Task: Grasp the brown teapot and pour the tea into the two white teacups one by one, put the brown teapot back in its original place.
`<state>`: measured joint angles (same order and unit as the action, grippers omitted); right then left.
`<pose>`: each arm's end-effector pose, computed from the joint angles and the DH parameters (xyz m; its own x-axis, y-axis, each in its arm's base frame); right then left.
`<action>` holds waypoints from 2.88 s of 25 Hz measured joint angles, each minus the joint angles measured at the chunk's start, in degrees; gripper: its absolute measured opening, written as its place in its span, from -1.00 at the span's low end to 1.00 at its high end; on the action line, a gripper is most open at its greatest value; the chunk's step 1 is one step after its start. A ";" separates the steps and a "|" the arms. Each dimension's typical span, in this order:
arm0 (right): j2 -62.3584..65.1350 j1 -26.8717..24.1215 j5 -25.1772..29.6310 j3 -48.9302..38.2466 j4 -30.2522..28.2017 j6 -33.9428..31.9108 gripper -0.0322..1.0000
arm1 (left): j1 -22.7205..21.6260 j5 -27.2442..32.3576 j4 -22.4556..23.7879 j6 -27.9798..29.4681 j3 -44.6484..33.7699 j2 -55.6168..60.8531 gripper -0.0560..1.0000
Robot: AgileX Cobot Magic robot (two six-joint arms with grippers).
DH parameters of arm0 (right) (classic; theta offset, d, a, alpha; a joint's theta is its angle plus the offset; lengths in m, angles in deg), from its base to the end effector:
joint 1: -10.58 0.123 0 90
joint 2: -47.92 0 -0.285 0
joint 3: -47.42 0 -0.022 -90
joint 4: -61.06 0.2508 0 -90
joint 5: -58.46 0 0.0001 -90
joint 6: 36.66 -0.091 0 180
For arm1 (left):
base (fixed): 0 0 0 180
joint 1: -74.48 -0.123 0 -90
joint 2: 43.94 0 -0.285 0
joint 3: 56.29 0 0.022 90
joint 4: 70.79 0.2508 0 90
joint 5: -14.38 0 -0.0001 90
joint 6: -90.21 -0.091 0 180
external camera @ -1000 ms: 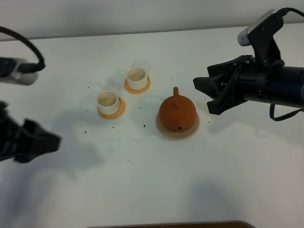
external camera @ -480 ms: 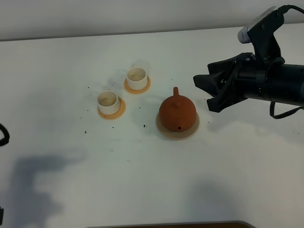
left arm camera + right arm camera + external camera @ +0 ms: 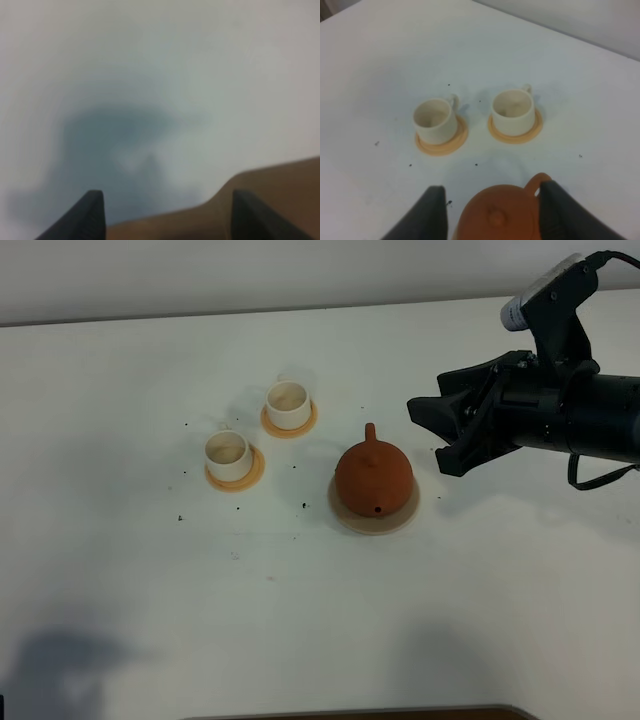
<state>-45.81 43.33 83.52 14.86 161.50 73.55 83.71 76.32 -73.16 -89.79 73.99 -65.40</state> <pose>0.2353 0.1966 0.2336 -0.3139 -0.3657 -0.8762 -0.8480 0.5230 0.0856 0.0304 -0.0083 0.2668 -0.6779 0.0905 -0.7295 0.1734 0.9841 -0.0391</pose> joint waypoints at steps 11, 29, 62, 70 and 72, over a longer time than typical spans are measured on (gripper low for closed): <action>0.00 0.00 0.61 0.00 -0.05 -0.17 -0.07 | 0.00 -0.78 -1.18 -2.43 -0.90 5.56 0.20; 0.00 0.00 1.29 0.00 0.66 -1.46 -0.07 | -11.34 -0.76 -1.37 -2.43 -0.95 13.67 0.20; -28.30 0.00 20.18 47.73 -64.99 -78.73 -0.07 | -11.34 -0.71 -2.09 -3.29 -0.95 13.86 0.20; -36.38 2.08 20.29 53.68 -63.84 -82.89 -0.07 | -11.34 -0.71 -2.09 -3.36 -0.95 13.86 0.20; -38.39 3.91 21.17 57.50 -68.89 -86.24 -0.07 | -11.34 -0.71 -2.09 -3.46 -0.95 13.86 0.20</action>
<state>-84.20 47.24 104.70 72.37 92.62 -12.69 72.37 75.61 -75.25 -93.25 73.04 -51.54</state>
